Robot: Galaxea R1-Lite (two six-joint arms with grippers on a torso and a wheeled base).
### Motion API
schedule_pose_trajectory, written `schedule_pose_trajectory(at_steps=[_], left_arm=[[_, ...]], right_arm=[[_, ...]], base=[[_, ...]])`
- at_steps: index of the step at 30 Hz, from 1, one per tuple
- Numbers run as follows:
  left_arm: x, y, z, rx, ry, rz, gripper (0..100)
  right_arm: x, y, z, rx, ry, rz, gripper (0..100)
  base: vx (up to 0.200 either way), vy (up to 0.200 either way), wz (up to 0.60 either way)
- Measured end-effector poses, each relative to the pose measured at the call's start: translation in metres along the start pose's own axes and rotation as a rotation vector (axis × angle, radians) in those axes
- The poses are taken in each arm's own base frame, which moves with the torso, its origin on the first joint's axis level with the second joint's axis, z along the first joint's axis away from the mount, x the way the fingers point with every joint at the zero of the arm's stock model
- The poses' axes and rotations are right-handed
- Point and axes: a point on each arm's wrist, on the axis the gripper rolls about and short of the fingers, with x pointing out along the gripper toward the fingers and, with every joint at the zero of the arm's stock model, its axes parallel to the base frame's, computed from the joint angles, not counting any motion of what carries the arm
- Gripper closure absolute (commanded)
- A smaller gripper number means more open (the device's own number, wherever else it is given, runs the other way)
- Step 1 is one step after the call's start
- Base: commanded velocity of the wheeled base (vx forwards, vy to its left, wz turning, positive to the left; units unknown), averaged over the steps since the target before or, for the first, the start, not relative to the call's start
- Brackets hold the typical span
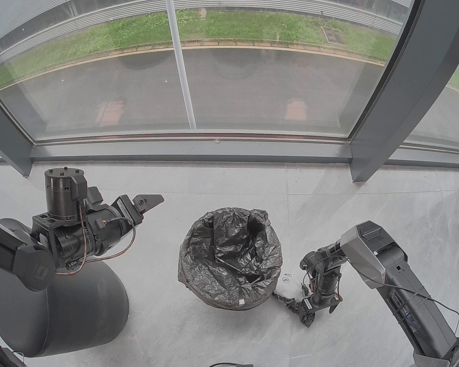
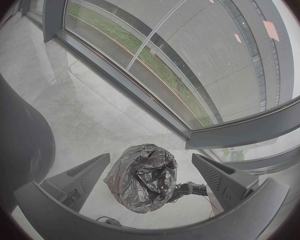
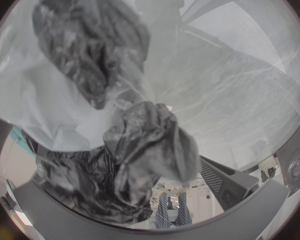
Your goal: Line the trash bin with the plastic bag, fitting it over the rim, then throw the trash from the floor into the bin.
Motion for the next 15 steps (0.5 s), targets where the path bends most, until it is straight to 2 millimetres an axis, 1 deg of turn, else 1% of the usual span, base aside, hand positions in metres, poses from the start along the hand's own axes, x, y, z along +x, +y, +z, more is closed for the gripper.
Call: schedule_pose_trajectory(at_steps=[4,7,12,15], left_arm=[[0.0,0.0,0.0,-0.001,0.001,0.001,0],[0.0,0.0,0.0,-0.001,0.002,0.001,0],[0.0,0.0,0.0,-0.001,0.002,0.001,0],[0.0,0.0,0.0,-0.001,0.001,0.001,0]], right_arm=[[-0.014,-0.001,0.007,0.044,-0.069,0.015,0],[-0.029,0.0,0.013,0.059,-0.122,0.024,0],[-0.059,0.012,0.016,0.041,-0.19,0.039,0],[-0.071,0.02,0.017,0.024,-0.218,0.045,0]], base=[[0.0,0.0,0.0],[0.0,0.0,0.0],[0.0,0.0,0.0],[0.0,0.0,0.0]])
